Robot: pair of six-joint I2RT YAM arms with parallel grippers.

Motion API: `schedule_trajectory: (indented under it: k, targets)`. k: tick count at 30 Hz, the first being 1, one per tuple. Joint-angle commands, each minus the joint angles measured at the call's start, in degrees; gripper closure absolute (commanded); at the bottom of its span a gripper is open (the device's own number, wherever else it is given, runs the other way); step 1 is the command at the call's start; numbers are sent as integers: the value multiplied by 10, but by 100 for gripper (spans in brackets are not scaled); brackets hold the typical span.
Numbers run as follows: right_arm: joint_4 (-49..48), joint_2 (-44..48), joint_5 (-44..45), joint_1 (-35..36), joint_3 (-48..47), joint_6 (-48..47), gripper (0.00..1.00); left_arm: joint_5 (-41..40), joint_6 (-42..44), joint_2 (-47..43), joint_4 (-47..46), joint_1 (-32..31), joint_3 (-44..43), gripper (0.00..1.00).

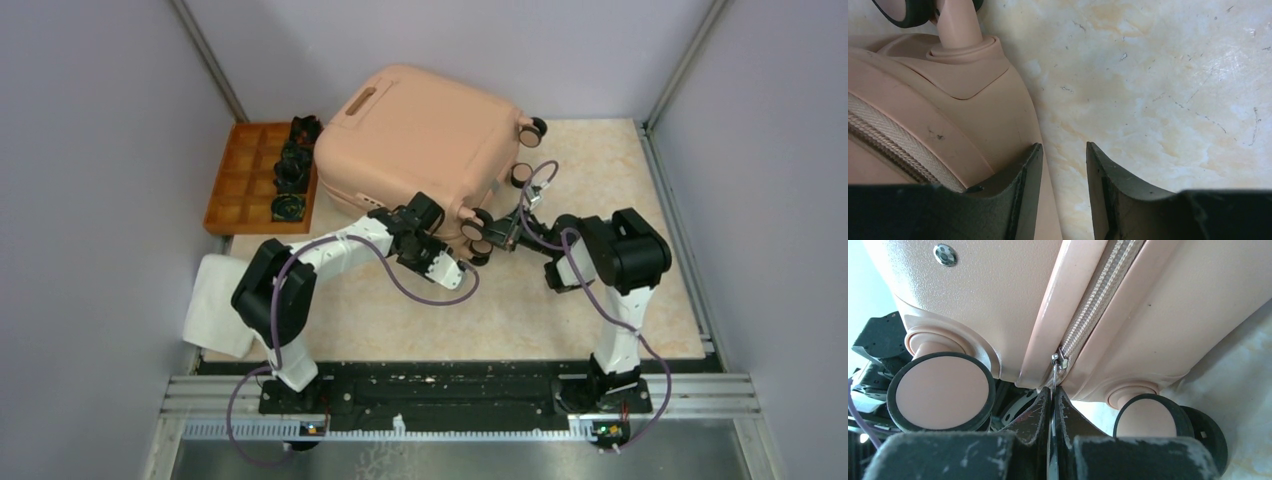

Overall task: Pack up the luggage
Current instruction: Zip the luggage at the center of the board.

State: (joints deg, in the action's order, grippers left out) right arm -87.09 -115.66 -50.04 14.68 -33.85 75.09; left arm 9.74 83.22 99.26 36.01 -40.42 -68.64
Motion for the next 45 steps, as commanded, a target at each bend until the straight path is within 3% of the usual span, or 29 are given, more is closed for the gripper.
schedule_trajectory:
  k: [1,13,19,22,24,26,28,30,31,33,34,35,37,41,45]
  targets:
    - [-116,26,-48,71,13,-51,100,10,32,34,-207,4,-37,55]
    - [-116,13,-46,176,-8,-67,100,16,48,70,-254,4,-86,57]
    - [-114,22,-51,183,-2,-72,100,27,42,57,-276,4,-79,57]
    - [-99,71,-4,117,64,-108,76,41,26,13,-307,11,-30,56]
    - [-23,122,16,61,96,-152,65,53,28,-23,-314,15,14,55]
    - [121,180,36,52,99,-232,60,64,40,-65,-312,19,65,55]
    - [327,238,82,60,70,-373,55,69,40,-91,-302,24,89,55]
    - [482,295,173,65,56,-460,51,72,20,-108,-289,35,96,54]
    - [512,329,220,65,66,-487,49,74,9,-117,-285,45,95,54]
    - [504,421,305,65,113,-512,39,85,-17,-135,-287,67,91,51]
    - [464,463,340,68,150,-524,10,94,-31,-143,-283,80,86,49]
    - [422,497,375,69,182,-527,2,99,-35,-151,-273,92,81,43]
    - [395,539,426,68,207,-537,1,99,-30,-170,-279,115,88,35]
    - [457,537,403,65,168,-572,1,95,0,-212,-379,167,145,20]
    - [439,551,382,70,166,-578,1,93,1,-225,-530,212,185,18]
